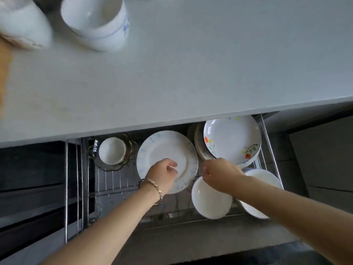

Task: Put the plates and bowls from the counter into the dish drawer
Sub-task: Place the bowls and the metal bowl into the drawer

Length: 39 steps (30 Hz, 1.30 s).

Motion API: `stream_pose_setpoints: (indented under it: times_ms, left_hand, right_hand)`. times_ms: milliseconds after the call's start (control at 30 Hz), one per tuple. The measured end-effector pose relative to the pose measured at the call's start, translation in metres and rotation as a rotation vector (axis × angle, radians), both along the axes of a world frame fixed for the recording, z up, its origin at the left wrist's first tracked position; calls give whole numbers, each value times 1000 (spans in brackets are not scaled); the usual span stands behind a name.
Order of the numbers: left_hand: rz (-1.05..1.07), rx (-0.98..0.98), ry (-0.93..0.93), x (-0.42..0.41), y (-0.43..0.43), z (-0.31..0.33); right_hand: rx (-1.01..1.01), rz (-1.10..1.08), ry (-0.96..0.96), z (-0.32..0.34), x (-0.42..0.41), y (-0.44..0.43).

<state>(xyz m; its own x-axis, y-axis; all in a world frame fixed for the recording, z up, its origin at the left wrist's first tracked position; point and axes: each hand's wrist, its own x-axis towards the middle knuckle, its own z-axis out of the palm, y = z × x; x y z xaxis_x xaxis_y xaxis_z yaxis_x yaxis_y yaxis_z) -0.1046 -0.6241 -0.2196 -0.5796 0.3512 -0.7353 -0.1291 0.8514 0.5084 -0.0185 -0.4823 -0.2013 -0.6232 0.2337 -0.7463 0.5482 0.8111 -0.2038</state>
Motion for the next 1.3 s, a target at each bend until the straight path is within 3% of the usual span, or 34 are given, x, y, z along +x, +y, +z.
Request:
stream_pose_setpoints:
  times_ms: [167, 300, 467, 600, 700, 967, 1100, 1300]
  left_hand:
    - [223, 195, 208, -107, -27, 81]
    - [326, 196, 300, -184, -51, 111]
    - [375, 207, 338, -254, -72, 116]
    - [349, 207, 310, -272, -79, 105]
    - [378, 223, 280, -273, -83, 95]
    - [586, 416, 6, -242, -68, 111]
    - [456, 395, -157, -203, -46, 137]
    - [275, 270, -174, -104, -28, 135]
  right_hand:
    - [-137, -179, 277, 73, -100, -14]
    - [-313, -399, 439, 104, -206, -27]
    - [-564, -951, 462, 110, -323, -33]
    - [-605, -1137, 491, 82, -356, -31]
    - [-625, -1217, 573, 70, -356, -34]
    - [-705, -1062, 582, 83, -290, -31]
    - [-661, -952, 460, 95, -212, -27]
    - [-663, -876, 384, 104, -82, -10]
